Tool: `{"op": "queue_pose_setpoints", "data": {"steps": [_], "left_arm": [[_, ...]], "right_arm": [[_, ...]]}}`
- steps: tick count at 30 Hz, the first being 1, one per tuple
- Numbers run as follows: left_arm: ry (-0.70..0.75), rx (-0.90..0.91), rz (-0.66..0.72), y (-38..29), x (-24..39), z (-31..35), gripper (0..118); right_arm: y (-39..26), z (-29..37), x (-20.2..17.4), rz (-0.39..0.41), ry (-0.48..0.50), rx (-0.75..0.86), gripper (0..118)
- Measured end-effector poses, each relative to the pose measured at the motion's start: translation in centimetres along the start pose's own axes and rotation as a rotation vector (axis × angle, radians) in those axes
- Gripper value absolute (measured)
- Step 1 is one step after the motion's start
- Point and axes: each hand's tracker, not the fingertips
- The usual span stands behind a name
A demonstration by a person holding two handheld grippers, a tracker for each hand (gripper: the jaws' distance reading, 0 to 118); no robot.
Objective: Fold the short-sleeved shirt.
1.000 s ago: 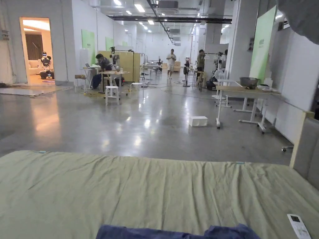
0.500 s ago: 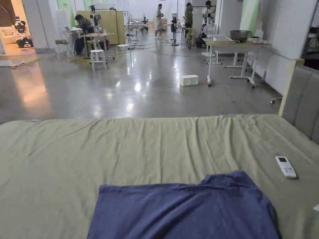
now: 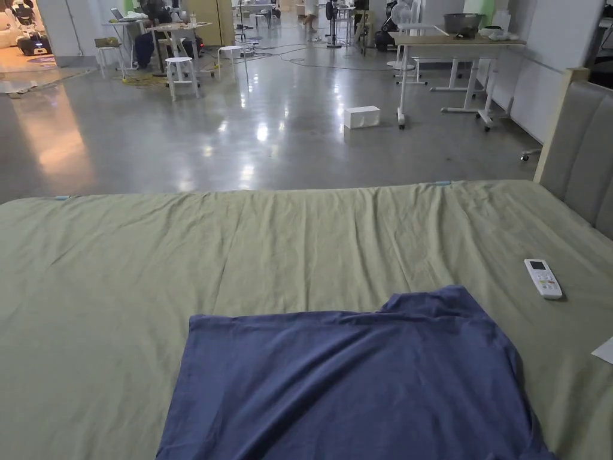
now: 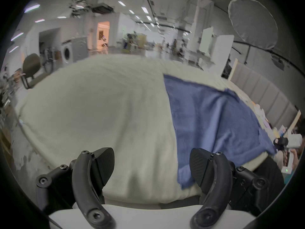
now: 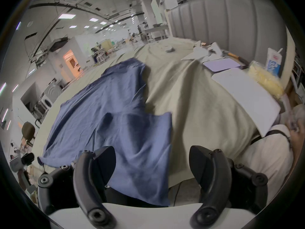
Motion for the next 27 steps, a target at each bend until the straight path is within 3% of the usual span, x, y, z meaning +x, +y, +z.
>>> {"op": "queue_pose_setpoints", "data": {"steps": [8, 11, 13, 18, 20, 21, 23, 27], "left_arm": [[0.025, 0.308, -0.100, 5.4, 5.0, 8.9, 94], [-0.039, 0.362, -0.137, 6.1, 7.8, 11.6, 93], [-0.060, 0.387, -0.154, 6.0, 9.7, 13.3, 89], [-0.093, 0.369, -0.369, 5.6, 13.7, 15.3, 73], [-0.116, 0.345, -0.464, 5.1, 14.4, 15.0, 57], [-0.115, 0.343, -0.491, 5.0, 14.9, 15.1, 57], [-0.109, 0.344, -0.483, 4.8, 15.6, 15.2, 13], [-0.128, 0.333, -0.451, 4.8, 16.2, 15.4, 13]], "right_arm": [[2.3, 9.1, -6.9, 0.159, 0.107, 0.256, 93], [2.6, 10.5, -9.7, 0.162, 0.125, 0.293, 91], [2.6, 11.5, -11.1, 0.178, 0.175, 0.336, 82], [2.7, 12.7, -13.7, 0.317, 0.214, 0.415, 28], [2.7, 12.4, -14.1, 0.340, 0.215, 0.407, 22], [2.7, 12.2, -14.2, 0.347, 0.210, 0.393, 22], [2.7, 12.0, -14.3, 0.335, 0.201, 0.380, 13], [2.3, 12.1, -14.2, 0.295, 0.198, 0.362, 0]]}}
